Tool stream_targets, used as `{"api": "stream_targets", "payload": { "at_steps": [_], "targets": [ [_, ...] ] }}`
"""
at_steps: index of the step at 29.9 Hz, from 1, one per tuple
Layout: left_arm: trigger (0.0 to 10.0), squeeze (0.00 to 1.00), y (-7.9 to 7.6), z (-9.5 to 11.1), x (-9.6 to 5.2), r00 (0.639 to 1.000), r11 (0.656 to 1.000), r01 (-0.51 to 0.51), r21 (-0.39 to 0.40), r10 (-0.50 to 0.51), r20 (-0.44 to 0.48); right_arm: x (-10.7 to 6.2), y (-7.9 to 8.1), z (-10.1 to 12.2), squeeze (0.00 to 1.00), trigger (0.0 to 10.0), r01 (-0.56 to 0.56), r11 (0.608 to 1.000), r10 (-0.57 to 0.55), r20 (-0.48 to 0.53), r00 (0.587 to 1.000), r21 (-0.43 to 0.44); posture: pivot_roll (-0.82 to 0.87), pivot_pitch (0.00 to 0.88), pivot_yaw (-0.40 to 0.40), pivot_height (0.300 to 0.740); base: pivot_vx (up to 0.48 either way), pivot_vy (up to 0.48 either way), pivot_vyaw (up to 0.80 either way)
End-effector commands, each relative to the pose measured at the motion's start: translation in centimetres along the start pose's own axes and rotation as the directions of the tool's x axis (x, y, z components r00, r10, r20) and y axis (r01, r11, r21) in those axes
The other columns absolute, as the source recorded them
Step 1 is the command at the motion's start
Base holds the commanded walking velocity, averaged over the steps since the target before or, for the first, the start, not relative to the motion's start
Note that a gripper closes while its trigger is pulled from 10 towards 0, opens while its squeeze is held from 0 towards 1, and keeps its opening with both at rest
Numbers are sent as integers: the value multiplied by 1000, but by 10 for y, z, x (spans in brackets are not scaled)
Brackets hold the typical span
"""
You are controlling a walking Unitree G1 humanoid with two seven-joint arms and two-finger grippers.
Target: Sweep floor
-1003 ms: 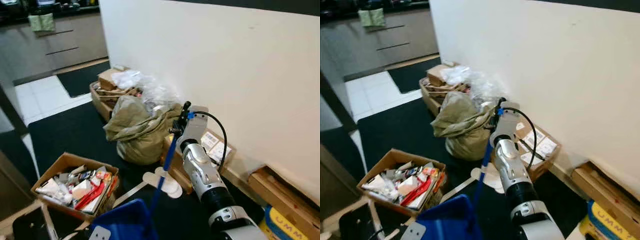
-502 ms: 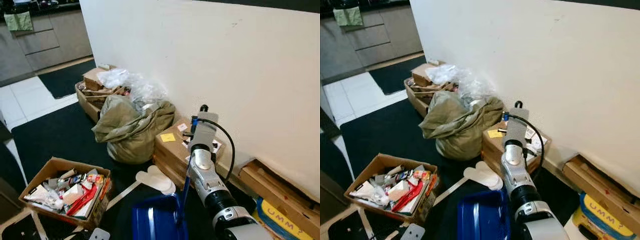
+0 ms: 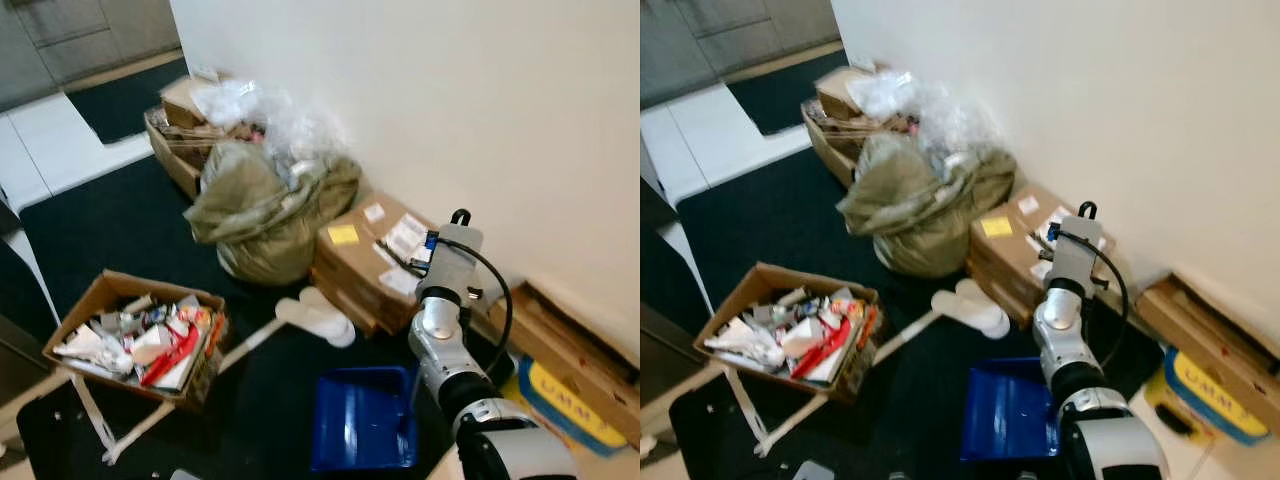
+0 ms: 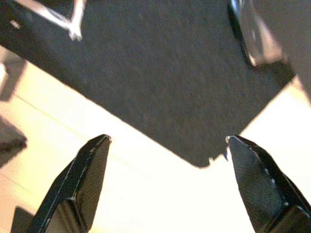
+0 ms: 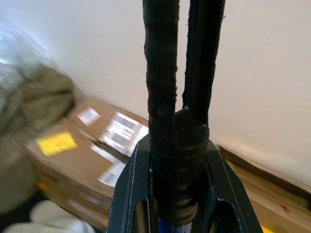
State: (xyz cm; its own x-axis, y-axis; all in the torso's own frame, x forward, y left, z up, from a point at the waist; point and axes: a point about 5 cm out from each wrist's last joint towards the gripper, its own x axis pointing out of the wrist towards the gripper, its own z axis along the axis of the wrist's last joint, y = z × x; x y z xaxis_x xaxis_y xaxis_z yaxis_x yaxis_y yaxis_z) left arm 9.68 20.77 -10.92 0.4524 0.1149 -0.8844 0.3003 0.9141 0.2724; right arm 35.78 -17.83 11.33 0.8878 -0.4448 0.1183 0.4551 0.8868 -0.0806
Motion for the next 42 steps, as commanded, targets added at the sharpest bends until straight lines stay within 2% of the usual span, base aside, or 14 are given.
{"api": "stream_targets", "payload": {
  "at_steps": [1, 4, 10, 13, 15, 19, 26, 30, 31, 33, 34, 35, 39, 42],
  "targets": [
    [10000, 0, -7, -10, -3, 999, 999, 36, 18, -36, -22, 0, 2, 2, 0, 10000, 3, 1000, -3, 11, 1000, 13, 53, 284, 13, 740, 0, 0, 0],
    [10000, 0, 1, -24, -7, 999, 1000, 18, 20, -18, -31, -3, -12, -8, 0, 10000, 61, 996, -61, -5, 998, 63, 100, 320, 23, 740, 0, 0, 0],
    [10000, 0, 4, -31, -10, 1000, 1000, 13, 22, -12, -28, -3, -15, -8, 0, 10000, 81, 994, -81, 8, 997, 71, 126, 336, 36, 740, 0, 0, 0],
    [10000, 0, 5, -35, -12, 1000, 1000, 11, 28, -11, -24, 2, -13, 2, 0, 10000, 85, 992, -90, 50, 995, 88, 144, 345, 45, 740, 0, 0, 0],
    [10000, 0, 6, -38, -14, 1000, 999, 11, 34, -10, -13, 9, -11, 19, 0, 10000, 76, 996, -83, 150, 985, 52, 164, 357, 52, 740, 0, 0, 0],
    [10000, 0, 6, -38, -15, 1000, 999, 11, 35, -11, -8, 10, -11, 22, 0, 10000, 79, 996, -86, 165, 983, 52, 171, 359, 55, 740, 0, 0, 0],
    [10000, 0, 8, -38, -16, 1000, 999, 12, 43, -13, 24, 19, -6, 49, 0, 10000, 79, 991, -106, 258, 960, 112, 193, 368, 69, 740, 0, 0, 0],
    [10000, 0, 7, -41, -18, 999, 998, 20, 51, -21, 27, 18, -3, 50, 0, 10000, 70, 994, -92, 278, 956, 85, 196, 372, 76, 740, 0, 0, 0],
    [10000, 0, 7, -41, -18, 999, 998, 22, 54, -23, 27, 17, -3, 46, 353, 10000, 73, 995, -88, 267, 960, 67, 202, 375, 79, 740, 0, 0, 0],
    [10000, 0, 7, -41, -18, 999, 998, 23, 56, -24, 28, 16, -2, 43, 353, 10000, 68, 996, -80, 255, 964, 53, 202, 375, 79, 740, 0, 0, 0],
    [10000, 0, 7, -42, -18, 999, 998, 23, 58, -25, 28, 14, -3, 40, 749, 10000, 69, 997, -75, 249, 966, 36, 208, 376, 82, 740, 0, 0, 0],
    [10000, 0, 7, -42, -19, 999, 998, 23, 59, -25, 29, 14, -3, 38, 894, 10000, 70, 997, -74, 250, 966, 23, 208, 377, 84, 740, 0, 0, 0],
    [10000, 0, 8, -42, -19, 999, 998, 23, 60, -25, 29, 14, -3, 38, 922, 10000, 75, 997, -78, 247, 966, 19, 208, 376, 84, 740, 0, 0, 0],
    [10000, 0, 9, -43, -19, 999, 998, 22, 64, -24, 27, 14, -5, 37, 996, 10000, 92, 996, -91, 250, 964, 8, 204, 371, 86, 740, 0, 0, 0]
  ]
}}
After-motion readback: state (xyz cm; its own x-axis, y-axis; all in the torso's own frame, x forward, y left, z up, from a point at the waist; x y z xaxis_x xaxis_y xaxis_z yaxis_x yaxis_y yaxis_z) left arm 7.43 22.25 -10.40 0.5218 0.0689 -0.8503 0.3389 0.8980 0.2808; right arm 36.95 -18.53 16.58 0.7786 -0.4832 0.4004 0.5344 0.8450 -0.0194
